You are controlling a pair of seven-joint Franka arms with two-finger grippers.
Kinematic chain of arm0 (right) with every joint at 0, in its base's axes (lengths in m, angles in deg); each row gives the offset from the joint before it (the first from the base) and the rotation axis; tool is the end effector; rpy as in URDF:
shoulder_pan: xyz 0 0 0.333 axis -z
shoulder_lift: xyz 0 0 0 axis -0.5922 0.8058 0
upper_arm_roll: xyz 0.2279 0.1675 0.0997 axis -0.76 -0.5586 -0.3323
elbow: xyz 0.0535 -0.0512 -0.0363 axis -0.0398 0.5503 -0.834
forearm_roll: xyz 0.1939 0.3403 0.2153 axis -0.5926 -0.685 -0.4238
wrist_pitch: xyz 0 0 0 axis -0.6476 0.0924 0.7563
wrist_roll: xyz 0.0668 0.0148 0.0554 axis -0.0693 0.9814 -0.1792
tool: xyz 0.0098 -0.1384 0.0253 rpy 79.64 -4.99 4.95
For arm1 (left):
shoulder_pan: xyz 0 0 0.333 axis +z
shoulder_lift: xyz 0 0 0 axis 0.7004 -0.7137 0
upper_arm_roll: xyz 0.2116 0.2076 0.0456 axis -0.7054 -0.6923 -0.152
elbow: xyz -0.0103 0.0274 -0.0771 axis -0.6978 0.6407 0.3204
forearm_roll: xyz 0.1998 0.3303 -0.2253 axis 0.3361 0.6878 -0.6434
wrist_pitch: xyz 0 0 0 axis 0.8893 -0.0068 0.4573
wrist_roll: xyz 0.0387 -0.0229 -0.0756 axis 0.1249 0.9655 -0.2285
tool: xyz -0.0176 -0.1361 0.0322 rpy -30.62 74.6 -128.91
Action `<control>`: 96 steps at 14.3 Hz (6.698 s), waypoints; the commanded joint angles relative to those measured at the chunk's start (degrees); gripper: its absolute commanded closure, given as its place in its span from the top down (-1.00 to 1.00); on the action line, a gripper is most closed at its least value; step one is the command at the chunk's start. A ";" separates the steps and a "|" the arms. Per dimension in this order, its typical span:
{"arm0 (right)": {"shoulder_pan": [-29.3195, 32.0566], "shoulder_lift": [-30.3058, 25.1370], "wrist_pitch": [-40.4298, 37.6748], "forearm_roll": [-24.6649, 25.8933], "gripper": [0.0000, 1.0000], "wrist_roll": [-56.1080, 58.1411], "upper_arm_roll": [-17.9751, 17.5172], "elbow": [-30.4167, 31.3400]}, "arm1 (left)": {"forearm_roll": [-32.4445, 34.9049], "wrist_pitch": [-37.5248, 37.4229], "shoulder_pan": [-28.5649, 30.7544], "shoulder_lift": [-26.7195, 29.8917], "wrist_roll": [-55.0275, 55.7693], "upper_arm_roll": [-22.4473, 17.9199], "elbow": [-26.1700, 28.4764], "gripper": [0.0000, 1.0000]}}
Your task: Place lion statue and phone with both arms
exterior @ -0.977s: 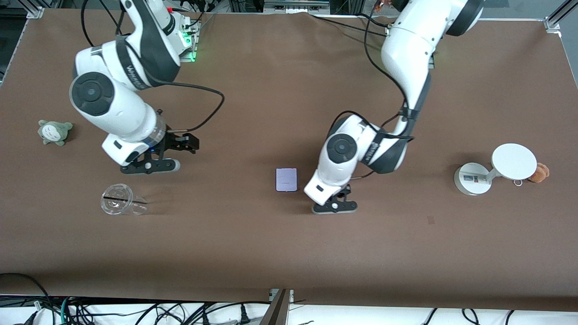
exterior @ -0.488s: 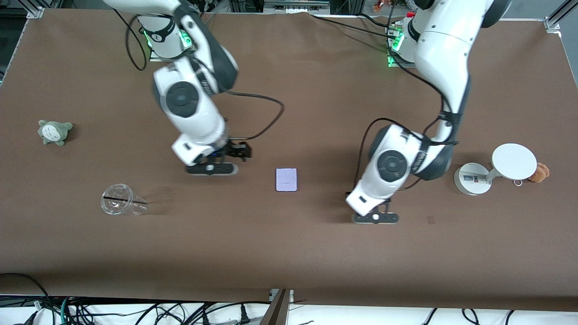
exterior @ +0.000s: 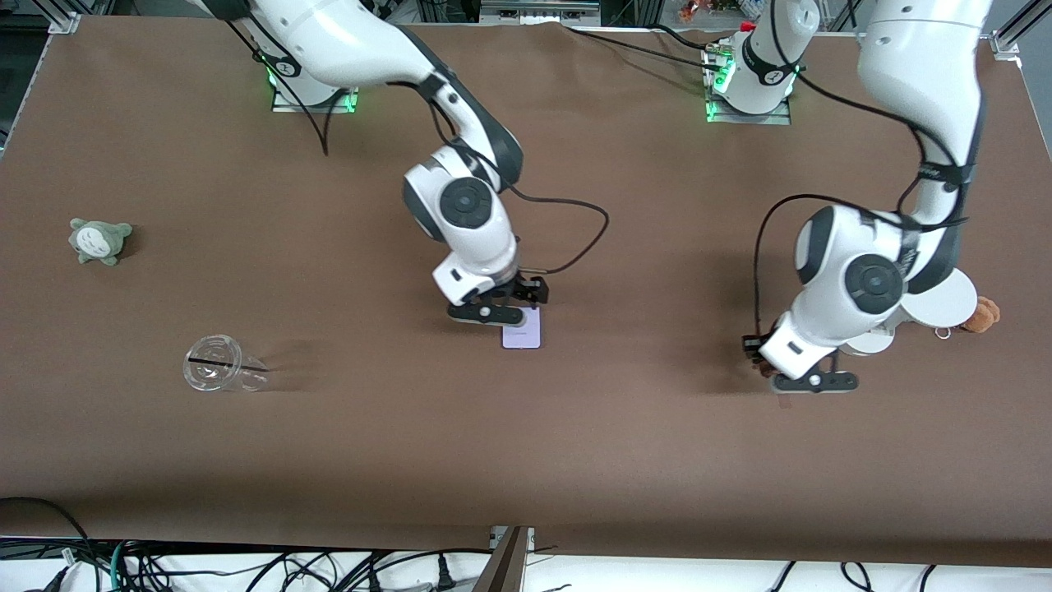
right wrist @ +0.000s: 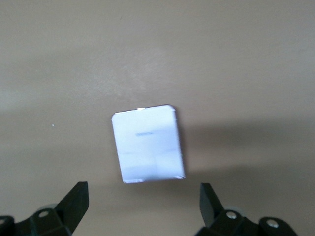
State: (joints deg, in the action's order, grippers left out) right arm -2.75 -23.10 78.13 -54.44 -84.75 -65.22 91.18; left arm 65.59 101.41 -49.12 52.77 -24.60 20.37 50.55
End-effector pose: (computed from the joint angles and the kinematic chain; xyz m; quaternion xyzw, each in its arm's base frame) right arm 0.5923 0.5244 0.1616 -0.9946 0.0685 -0.0496 0.0605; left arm 0.6899 -0.0703 0.1930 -0.9994 -0.0234 -0.0190 0.0183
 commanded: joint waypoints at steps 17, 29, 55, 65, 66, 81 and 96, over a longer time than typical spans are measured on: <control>-2.15 10.17 2.80 14.88 1.00 -0.38 2.01 -10.62 | -9.26 13.99 9.84 4.50 -18.61 0.31 17.05 -0.98; -1.10 11.84 3.87 12.16 0.42 -1.44 1.92 -11.06 | -8.65 17.87 10.63 3.27 -18.61 0.13 18.02 -0.51; 29.40 -5.83 11.06 -1.28 0.19 52.35 1.74 16.71 | -1.00 -35.29 10.37 20.39 -11.58 0.75 -11.42 1.00; 28.61 -4.07 14.67 -6.39 0.57 49.72 1.74 16.62 | -4.24 -40.93 9.58 25.33 -8.87 0.66 -11.34 1.00; 28.61 -4.07 14.67 -6.39 0.84 49.98 1.74 16.62 | -4.86 -41.19 9.49 25.24 -8.33 0.57 -11.34 1.00; 28.26 -33.04 -25.29 -5.51 0.99 44.71 1.74 16.27 | -4.87 -41.37 9.84 23.31 -8.77 0.75 -12.83 1.00; 29.14 -42.04 -37.02 -3.67 0.99 45.49 3.24 9.60 | -4.08 -41.99 10.19 22.51 -8.77 0.66 -14.06 1.00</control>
State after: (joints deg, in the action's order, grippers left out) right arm 26.29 -66.62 40.43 -58.73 -39.18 -61.25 103.33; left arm 61.35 60.80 -39.01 76.13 -33.68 21.15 38.42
